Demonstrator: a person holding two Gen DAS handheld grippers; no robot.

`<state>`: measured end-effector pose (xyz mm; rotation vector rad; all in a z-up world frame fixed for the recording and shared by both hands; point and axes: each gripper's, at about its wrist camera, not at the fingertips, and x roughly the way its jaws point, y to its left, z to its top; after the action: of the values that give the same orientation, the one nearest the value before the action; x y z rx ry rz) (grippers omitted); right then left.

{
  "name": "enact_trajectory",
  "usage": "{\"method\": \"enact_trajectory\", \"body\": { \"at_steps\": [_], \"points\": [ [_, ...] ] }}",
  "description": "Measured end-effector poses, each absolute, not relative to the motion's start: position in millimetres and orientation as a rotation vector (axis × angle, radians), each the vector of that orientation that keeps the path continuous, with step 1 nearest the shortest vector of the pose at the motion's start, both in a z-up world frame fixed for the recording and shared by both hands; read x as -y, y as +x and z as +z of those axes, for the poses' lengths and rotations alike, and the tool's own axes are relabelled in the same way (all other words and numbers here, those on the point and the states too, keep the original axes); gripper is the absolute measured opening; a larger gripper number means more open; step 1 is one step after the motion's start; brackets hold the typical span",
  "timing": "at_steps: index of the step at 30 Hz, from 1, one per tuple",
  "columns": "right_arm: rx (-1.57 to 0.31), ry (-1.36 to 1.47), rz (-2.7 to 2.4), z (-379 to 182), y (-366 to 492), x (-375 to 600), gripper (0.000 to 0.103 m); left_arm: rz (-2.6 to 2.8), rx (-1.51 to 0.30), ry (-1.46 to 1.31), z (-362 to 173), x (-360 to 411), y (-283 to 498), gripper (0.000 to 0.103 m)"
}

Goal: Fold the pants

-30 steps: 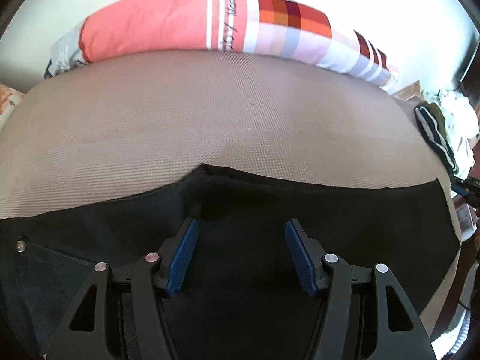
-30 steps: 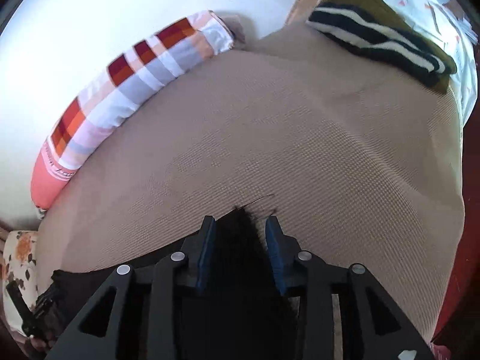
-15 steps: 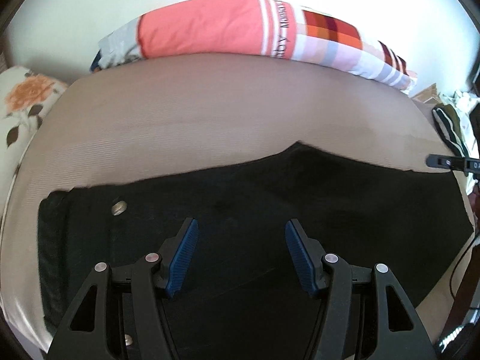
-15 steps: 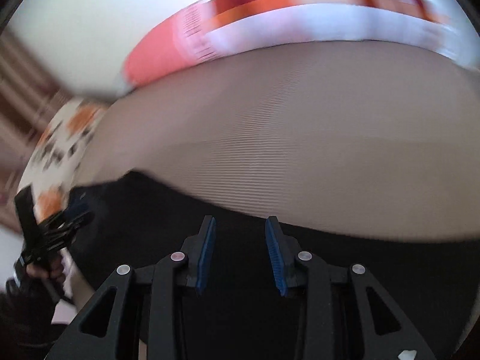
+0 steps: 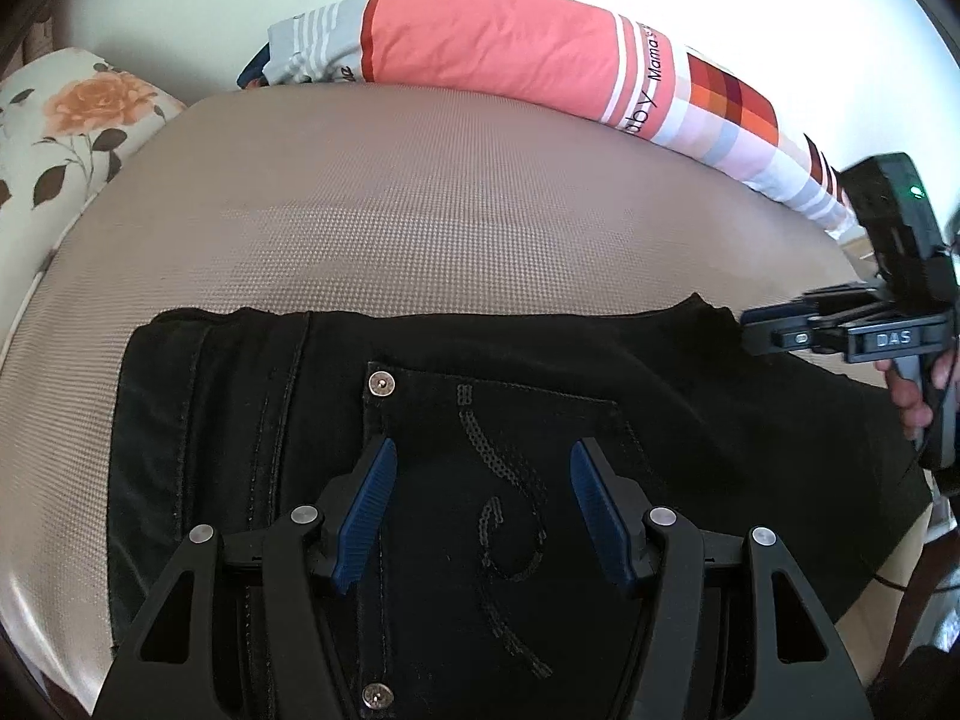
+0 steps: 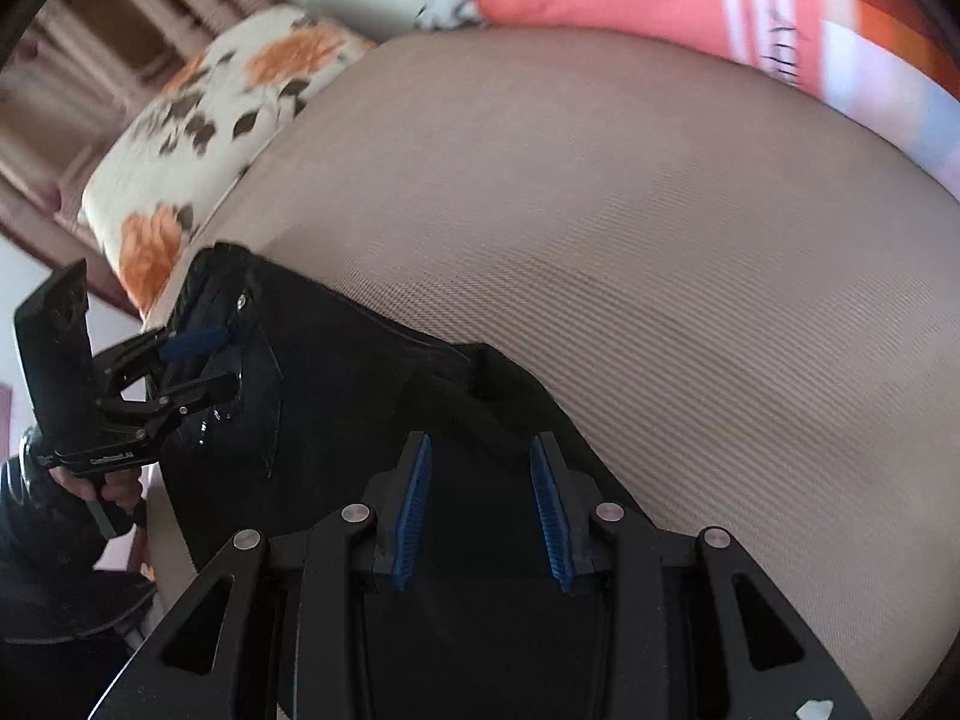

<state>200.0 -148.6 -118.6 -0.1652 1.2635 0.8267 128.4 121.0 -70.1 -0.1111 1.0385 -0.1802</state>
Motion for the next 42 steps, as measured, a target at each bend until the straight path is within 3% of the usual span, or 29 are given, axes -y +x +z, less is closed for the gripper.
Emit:
{"method": "enact_trajectory", "body": {
  "at_steps": [5, 9, 13, 16, 21, 29, 31, 42],
  "points": [
    [-1.295, -0.188, 0.881, -130, 209, 132, 0.033, -0.194, -1.031, -0.093, -70, -120, 128, 0.061],
    [-1.289, -0.169, 0.918, -129, 207, 126, 0.02, -0.197, -1.028, -0.102, -70, -121, 129, 0.061],
    [-1.289, -0.163, 0.914, -133, 211, 128, 0.019, -0.196, -1.023, -0.105, -72, -121, 130, 0.061],
    [-1.244, -0.139, 0.894, -126, 210, 131, 0.007, -0.189, -1.024, -0.089, -71, -119, 129, 0.061],
    [-1.16, -0.169, 0.841, -109, 207, 128, 0.005, -0.18, -1.019, -0.113, -70, -121, 134, 0.061],
    [-1.162, -0.193, 0.755, -132, 213, 124, 0.009, -0.173, -1.019, -0.061, -78, -116, 140, 0.061],
    [-1.167, -0.183, 0.729, -129, 213, 126, 0.025, -0.161, -1.019, -0.028, -79, -110, 142, 0.061],
    [-1.073, -0.08, 0.511, -78, 157, 200, 0.026, -0.263, -0.962, -0.011, -45, -70, 137, 0.061]
  ]
}}
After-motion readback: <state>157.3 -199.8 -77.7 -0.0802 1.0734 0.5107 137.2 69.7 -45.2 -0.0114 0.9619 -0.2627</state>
